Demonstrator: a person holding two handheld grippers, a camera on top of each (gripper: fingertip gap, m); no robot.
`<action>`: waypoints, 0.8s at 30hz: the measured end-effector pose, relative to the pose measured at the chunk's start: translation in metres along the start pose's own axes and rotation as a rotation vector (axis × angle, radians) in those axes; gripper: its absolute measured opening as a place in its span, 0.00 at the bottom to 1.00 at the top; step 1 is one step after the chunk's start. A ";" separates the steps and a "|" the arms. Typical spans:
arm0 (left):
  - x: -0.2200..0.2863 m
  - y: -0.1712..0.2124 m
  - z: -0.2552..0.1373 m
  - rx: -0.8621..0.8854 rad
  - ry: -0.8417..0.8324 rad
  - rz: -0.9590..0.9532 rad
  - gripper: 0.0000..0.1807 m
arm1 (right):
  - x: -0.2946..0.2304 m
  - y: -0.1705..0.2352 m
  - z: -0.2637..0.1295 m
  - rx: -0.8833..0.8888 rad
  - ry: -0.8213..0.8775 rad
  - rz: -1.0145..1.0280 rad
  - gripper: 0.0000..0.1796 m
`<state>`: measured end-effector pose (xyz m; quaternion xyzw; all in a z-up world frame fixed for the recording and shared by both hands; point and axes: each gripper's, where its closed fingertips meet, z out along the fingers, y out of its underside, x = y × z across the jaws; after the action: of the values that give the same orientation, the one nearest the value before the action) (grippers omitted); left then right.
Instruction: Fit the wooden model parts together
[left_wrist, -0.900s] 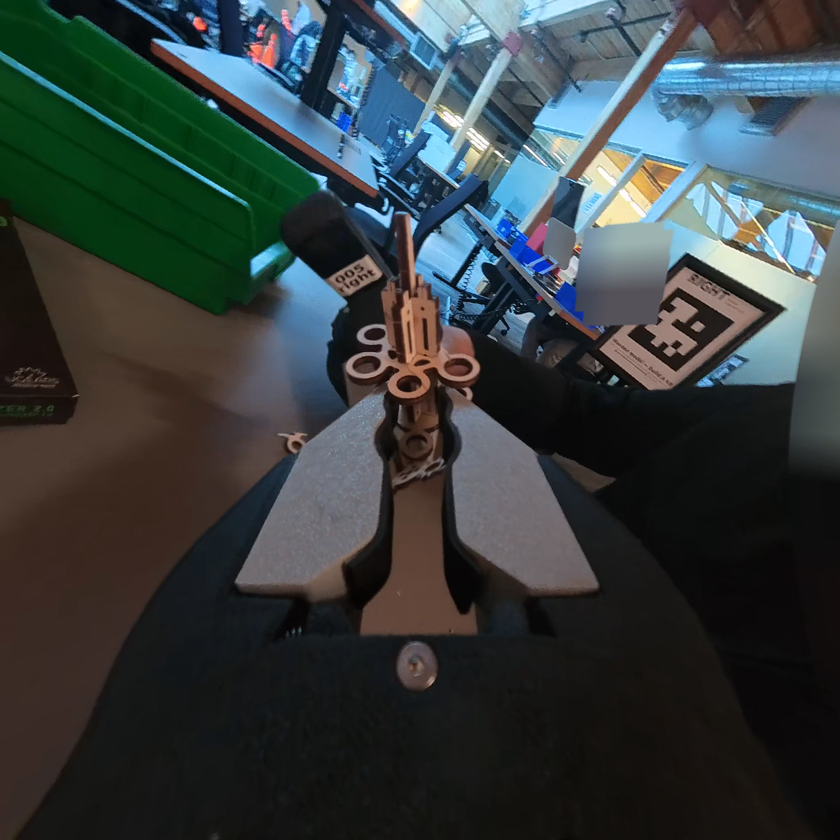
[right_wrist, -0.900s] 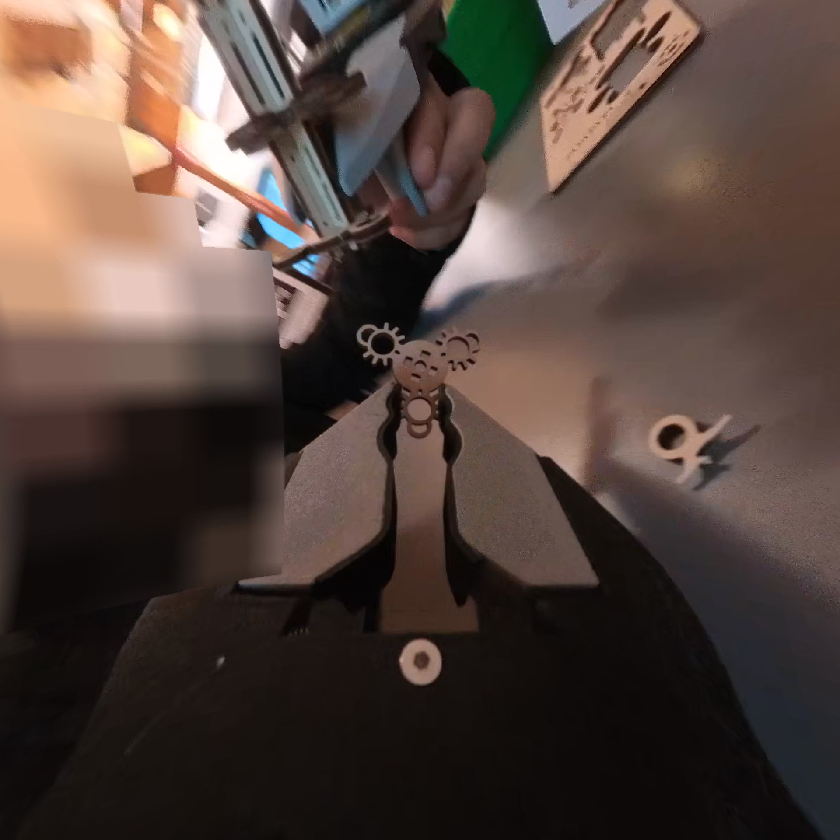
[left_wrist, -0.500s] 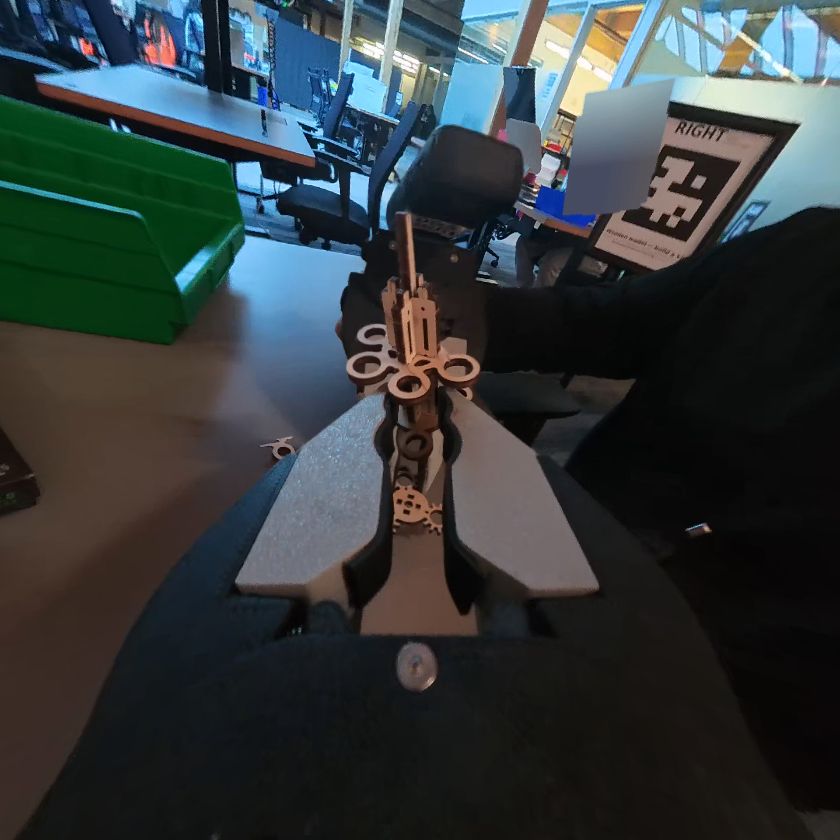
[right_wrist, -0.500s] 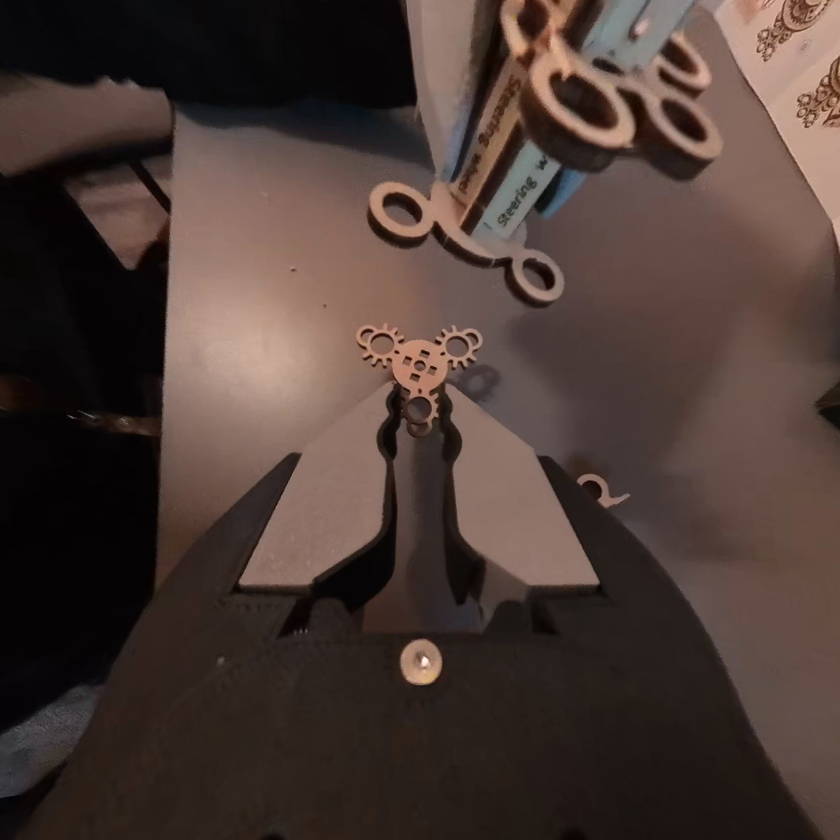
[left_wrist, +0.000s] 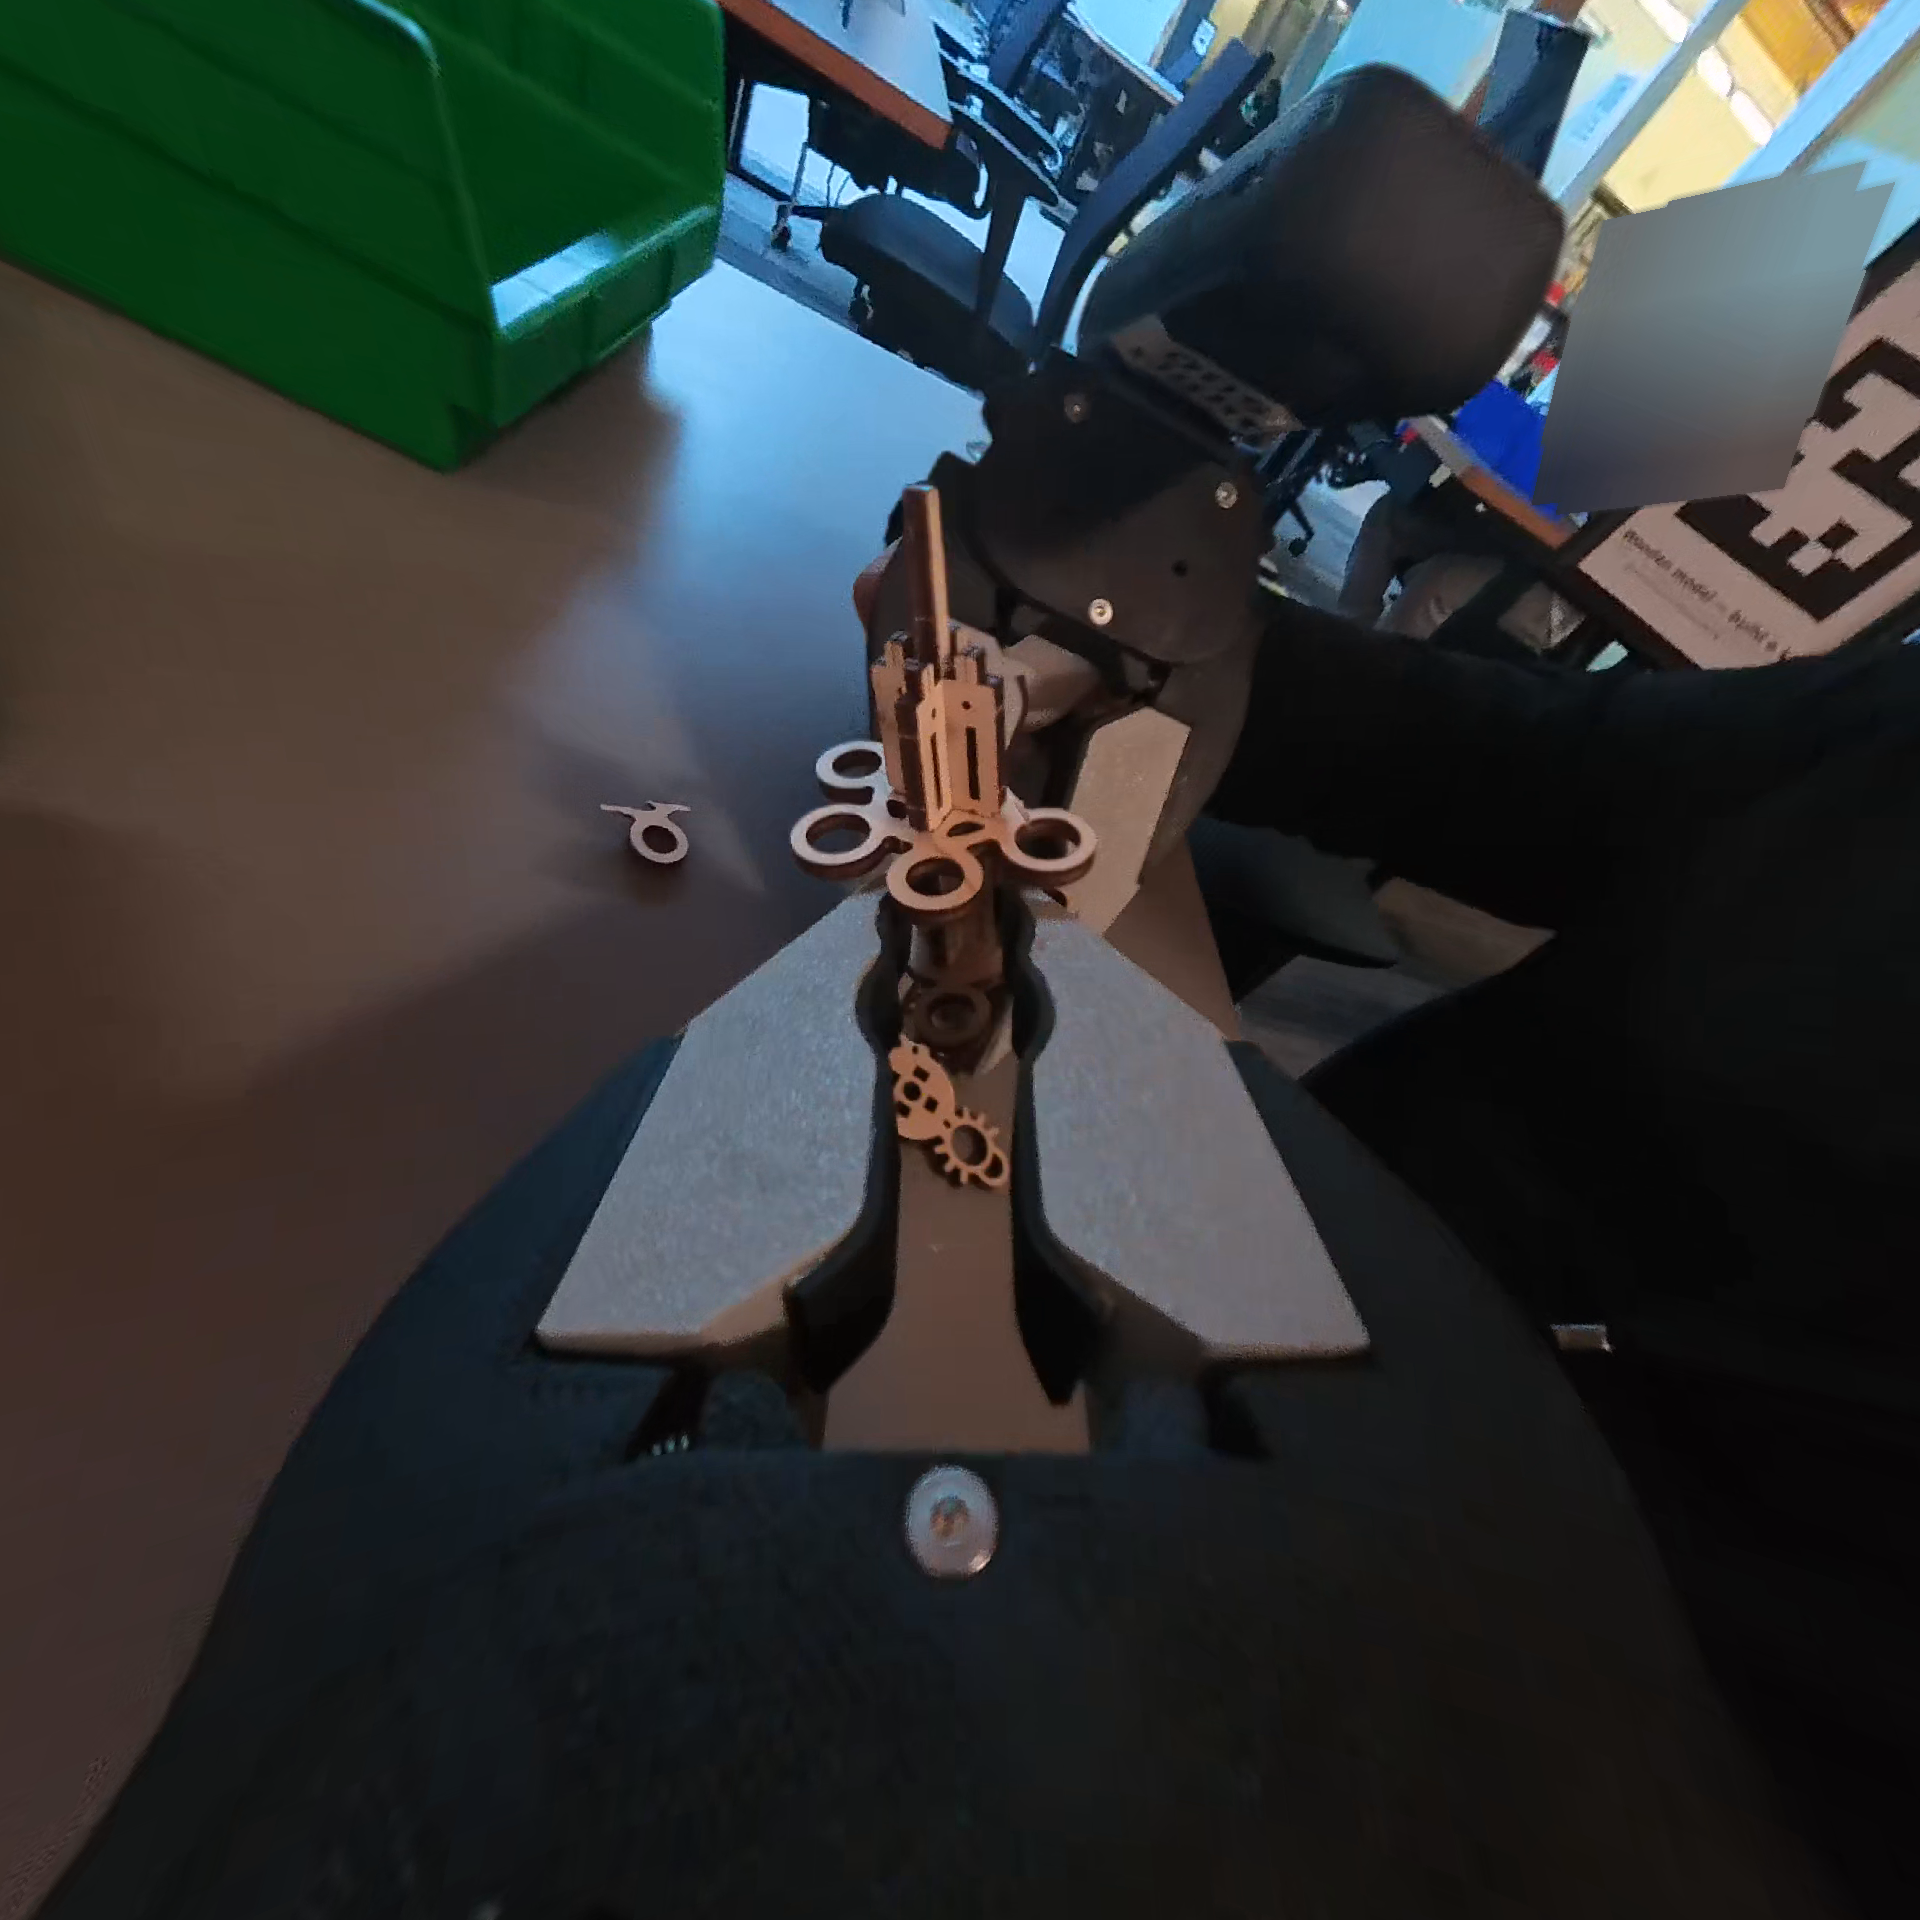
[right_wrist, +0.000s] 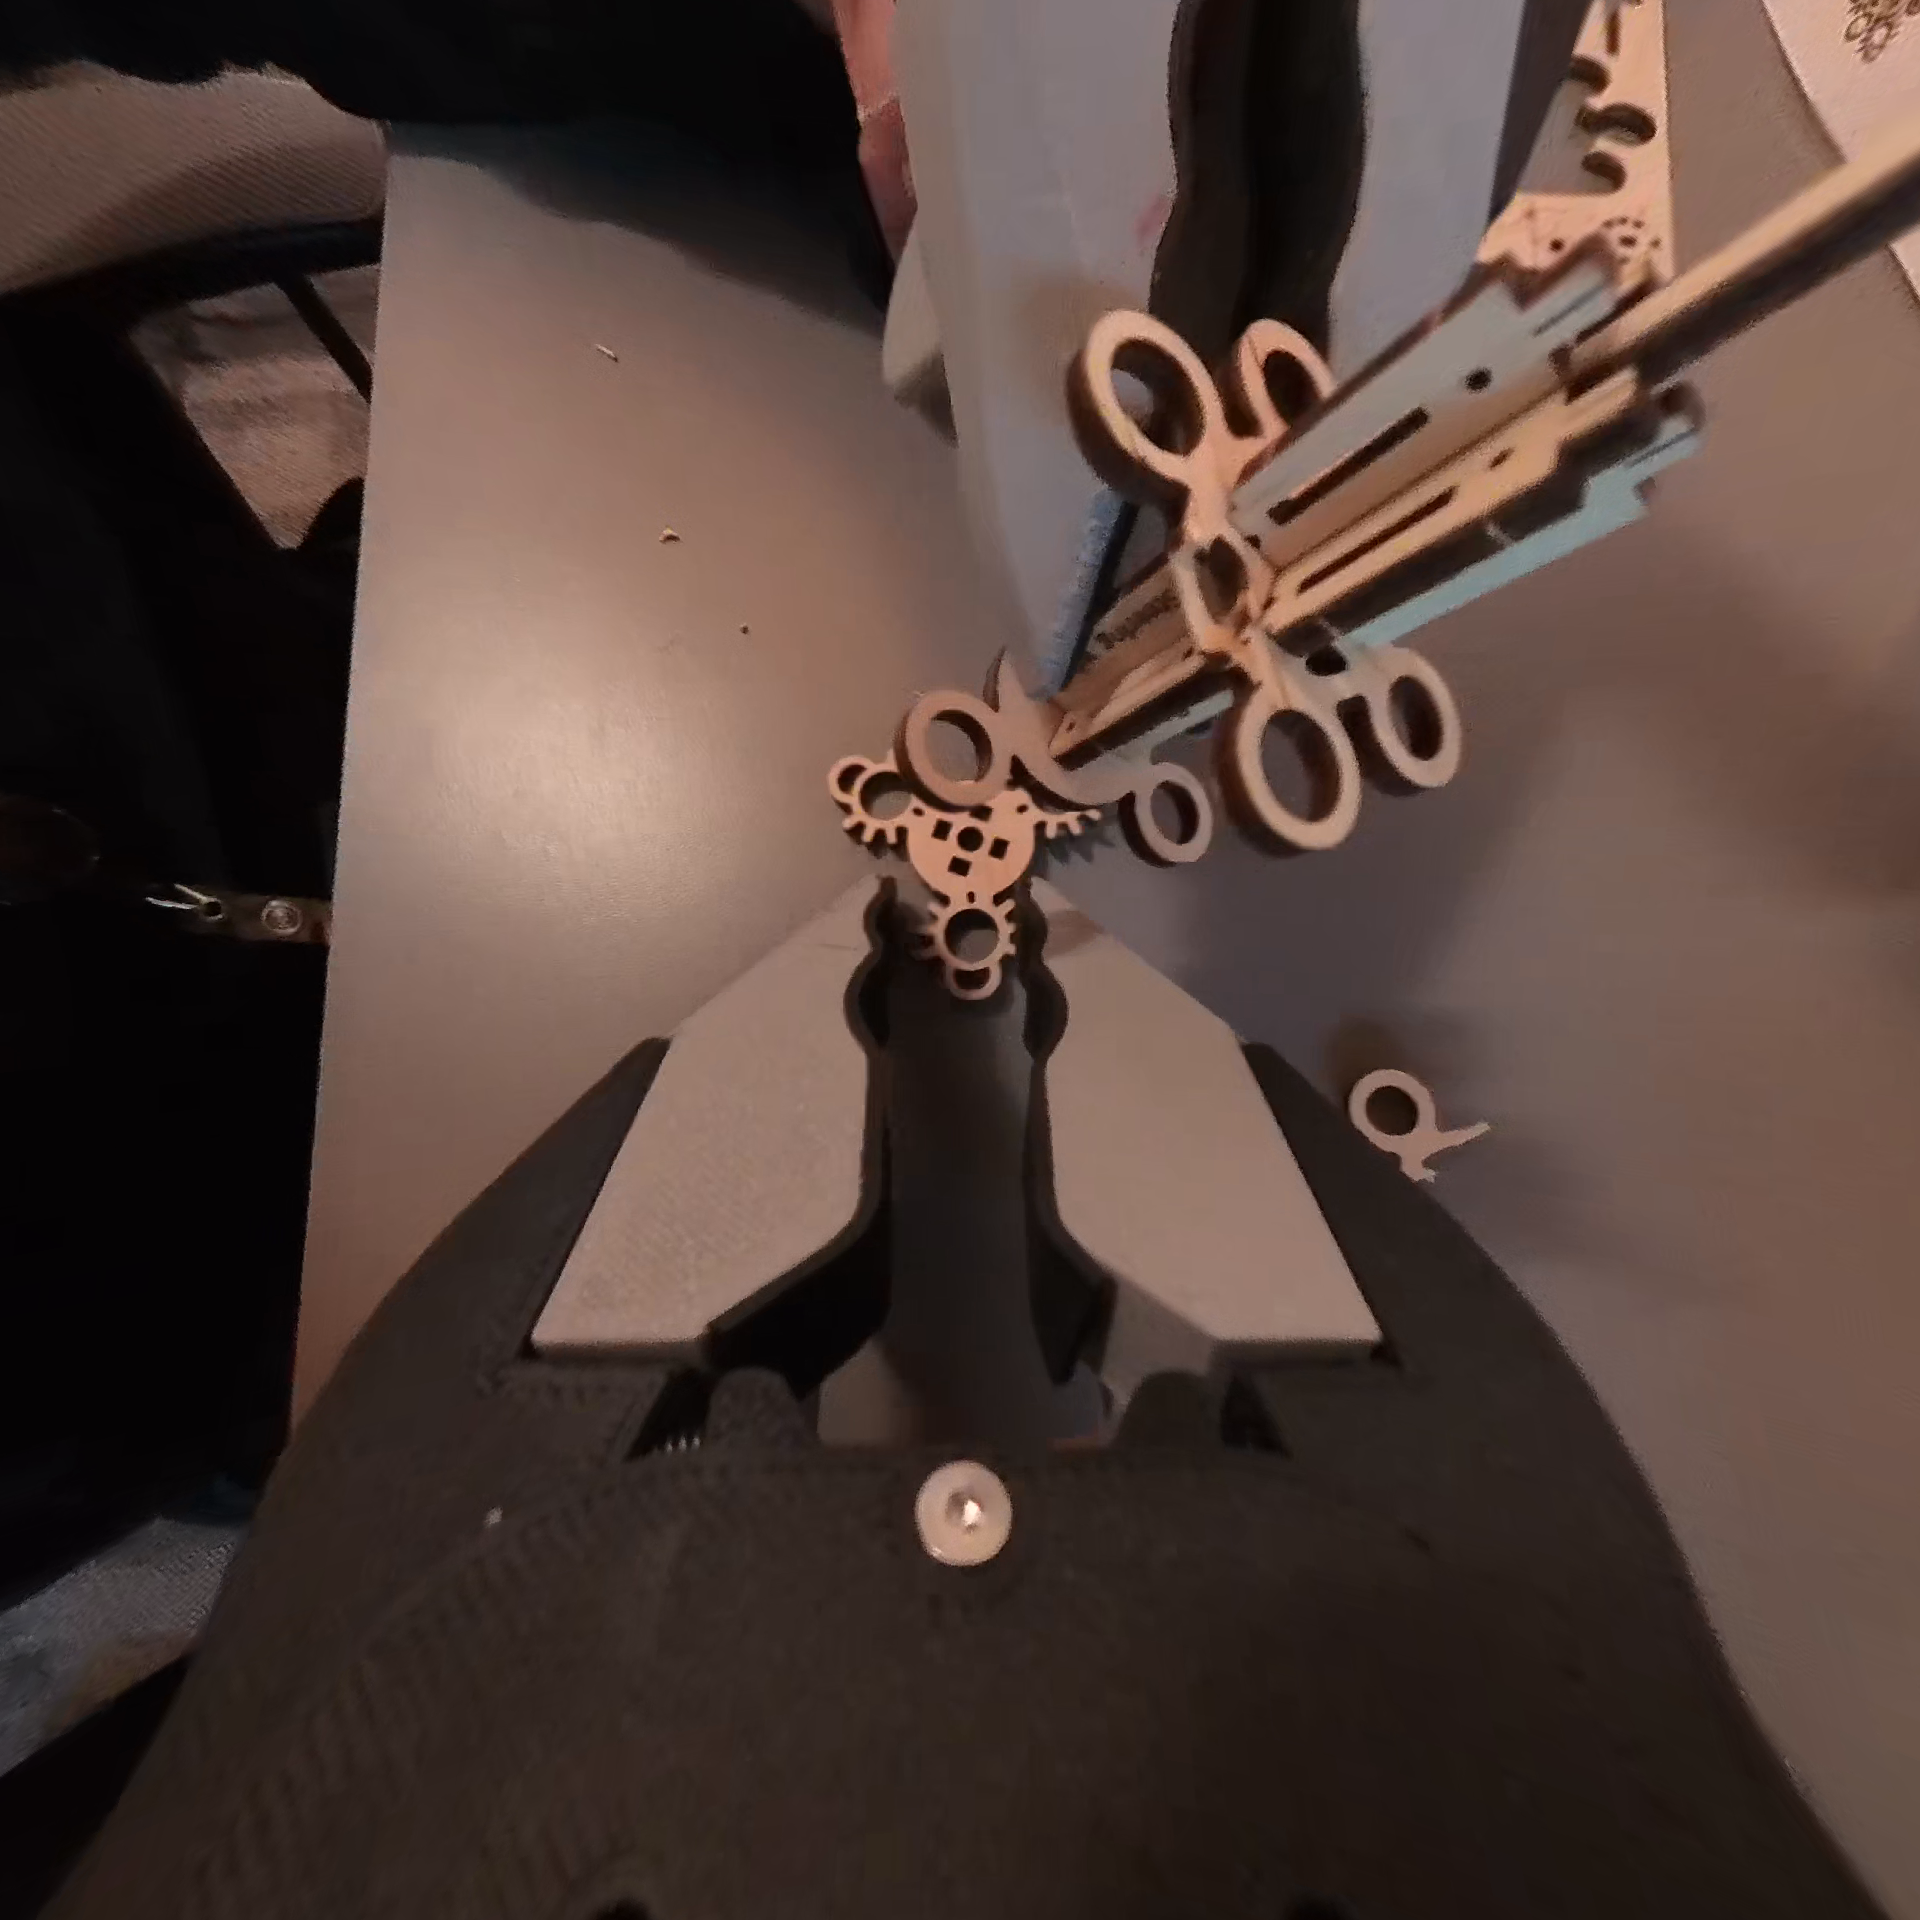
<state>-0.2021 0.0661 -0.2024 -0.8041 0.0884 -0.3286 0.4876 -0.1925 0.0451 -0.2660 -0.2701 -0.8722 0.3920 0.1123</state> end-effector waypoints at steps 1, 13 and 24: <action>-0.002 0.000 0.000 0.001 -0.010 -0.013 0.08 | 0.000 -0.002 -0.002 0.015 -0.005 0.007 0.12; -0.002 0.009 0.002 -0.040 -0.055 0.069 0.08 | 0.025 -0.045 -0.057 0.341 0.006 0.231 0.21; -0.008 0.022 0.010 -0.100 -0.139 0.172 0.08 | 0.029 -0.067 -0.054 0.359 0.038 0.351 0.14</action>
<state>-0.1983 0.0654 -0.2274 -0.8376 0.1395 -0.2243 0.4782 -0.2197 0.0587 -0.1805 -0.4003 -0.7261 0.5491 0.1049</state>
